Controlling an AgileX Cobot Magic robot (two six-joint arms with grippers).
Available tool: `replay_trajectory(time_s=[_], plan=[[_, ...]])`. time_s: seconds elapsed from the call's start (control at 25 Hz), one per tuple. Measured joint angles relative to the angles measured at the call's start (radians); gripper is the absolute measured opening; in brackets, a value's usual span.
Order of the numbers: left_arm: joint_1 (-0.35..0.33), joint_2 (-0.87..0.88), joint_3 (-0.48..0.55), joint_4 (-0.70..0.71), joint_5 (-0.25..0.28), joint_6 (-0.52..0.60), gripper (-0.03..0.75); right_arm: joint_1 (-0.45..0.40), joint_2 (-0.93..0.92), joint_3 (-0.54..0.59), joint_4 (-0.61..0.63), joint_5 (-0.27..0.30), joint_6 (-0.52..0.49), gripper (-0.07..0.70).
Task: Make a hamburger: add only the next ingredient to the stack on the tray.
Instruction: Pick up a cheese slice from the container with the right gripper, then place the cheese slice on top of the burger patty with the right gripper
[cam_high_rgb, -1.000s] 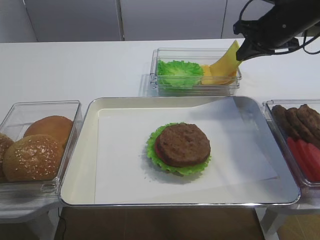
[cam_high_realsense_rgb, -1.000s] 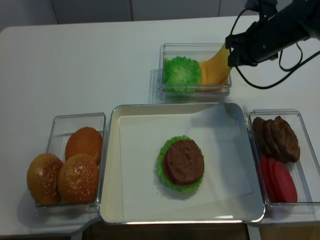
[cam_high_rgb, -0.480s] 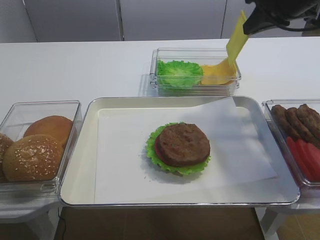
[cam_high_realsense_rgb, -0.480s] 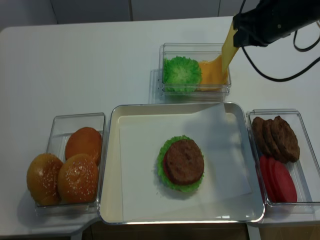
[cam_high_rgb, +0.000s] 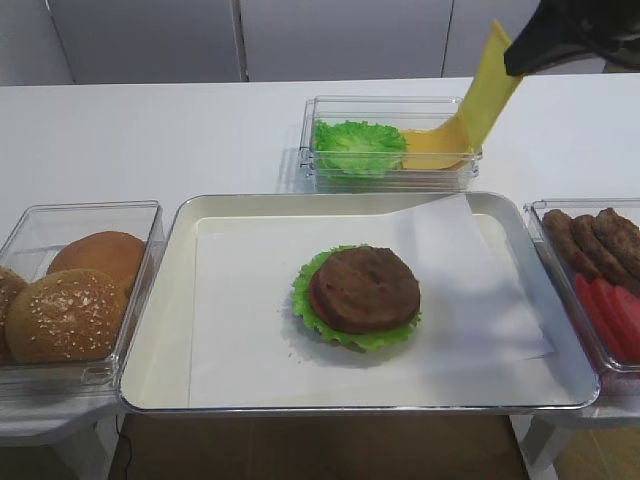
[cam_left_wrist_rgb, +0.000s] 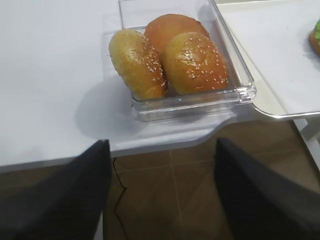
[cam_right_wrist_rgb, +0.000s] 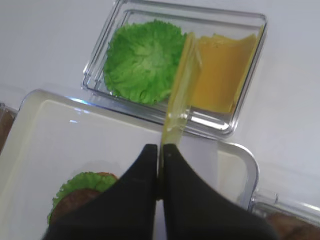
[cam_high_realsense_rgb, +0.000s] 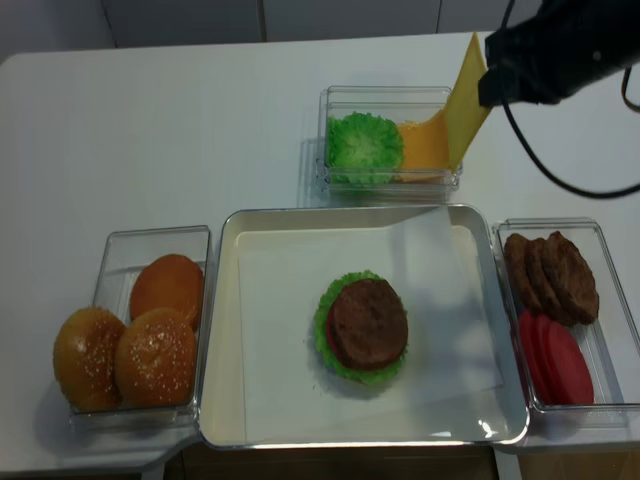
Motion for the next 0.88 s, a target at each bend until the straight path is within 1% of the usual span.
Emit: replay_trajectory(time_s=[0.08, 0.24, 0.4, 0.48, 0.6, 0.8, 0.88], plan=[[0.000, 0.000, 0.000, 0.000, 0.000, 0.000, 0.477, 0.018, -0.044, 0.068, -0.004, -0.016, 0.000, 0.011], [0.000, 0.000, 0.000, 0.000, 0.000, 0.000, 0.477, 0.093, -0.117, 0.205, -0.004, -0.044, -0.007, 0.011], [0.000, 0.000, 0.000, 0.000, 0.000, 0.000, 0.477, 0.173, -0.146, 0.299, -0.002, -0.058, -0.012, 0.011], [0.000, 0.000, 0.000, 0.000, 0.000, 0.000, 0.477, 0.213, -0.148, 0.323, -0.002, -0.066, -0.012, 0.011], [0.000, 0.000, 0.000, 0.000, 0.000, 0.000, 0.477, 0.279, -0.148, 0.340, 0.008, -0.102, -0.014, 0.011], [0.000, 0.000, 0.000, 0.000, 0.000, 0.000, 0.477, 0.376, -0.148, 0.340, 0.049, -0.144, -0.014, 0.011], [0.000, 0.000, 0.000, 0.000, 0.000, 0.000, 0.477, 0.411, -0.148, 0.340, 0.058, -0.152, -0.014, 0.011]])
